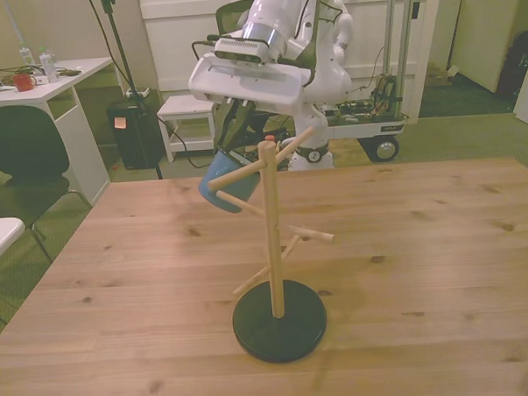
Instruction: Unload the mug
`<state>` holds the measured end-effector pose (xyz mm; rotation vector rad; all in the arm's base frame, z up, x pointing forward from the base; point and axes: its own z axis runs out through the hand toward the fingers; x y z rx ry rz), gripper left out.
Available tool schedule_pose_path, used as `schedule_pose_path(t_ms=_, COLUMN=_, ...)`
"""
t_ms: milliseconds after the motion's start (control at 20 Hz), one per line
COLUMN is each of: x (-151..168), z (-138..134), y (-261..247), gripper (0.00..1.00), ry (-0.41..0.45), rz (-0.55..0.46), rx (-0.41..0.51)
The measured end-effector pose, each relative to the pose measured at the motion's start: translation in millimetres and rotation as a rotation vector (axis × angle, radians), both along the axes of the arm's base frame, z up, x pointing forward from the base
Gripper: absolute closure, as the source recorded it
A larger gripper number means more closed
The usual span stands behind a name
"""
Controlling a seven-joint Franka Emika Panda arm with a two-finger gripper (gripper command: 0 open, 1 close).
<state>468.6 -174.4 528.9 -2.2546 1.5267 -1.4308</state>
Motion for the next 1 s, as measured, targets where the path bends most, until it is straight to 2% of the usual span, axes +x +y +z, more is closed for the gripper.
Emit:
schedule_pose_path(t_ms=200, x=-38.1, z=-9.6, y=-6.6, gripper=1.00, ry=0.007, rz=-0.025, rx=0.063)
schedule_pose_path(t_ms=500, x=-75.4, z=-20.2, y=-9.7, gripper=1.00, ry=0.063, rz=0.075, rx=0.254)
schedule_pose_path(t_ms=750, x=-82.5, z=-33.9, y=-35.3, gripper=1.00, ry=0.149, rz=0.168, rx=0.422)
schedule_pose_path(t_ms=1000, x=-67.0, z=-42.1, y=-29.7, gripper=1.00, ry=0.258, rz=0.325, rx=0.443)
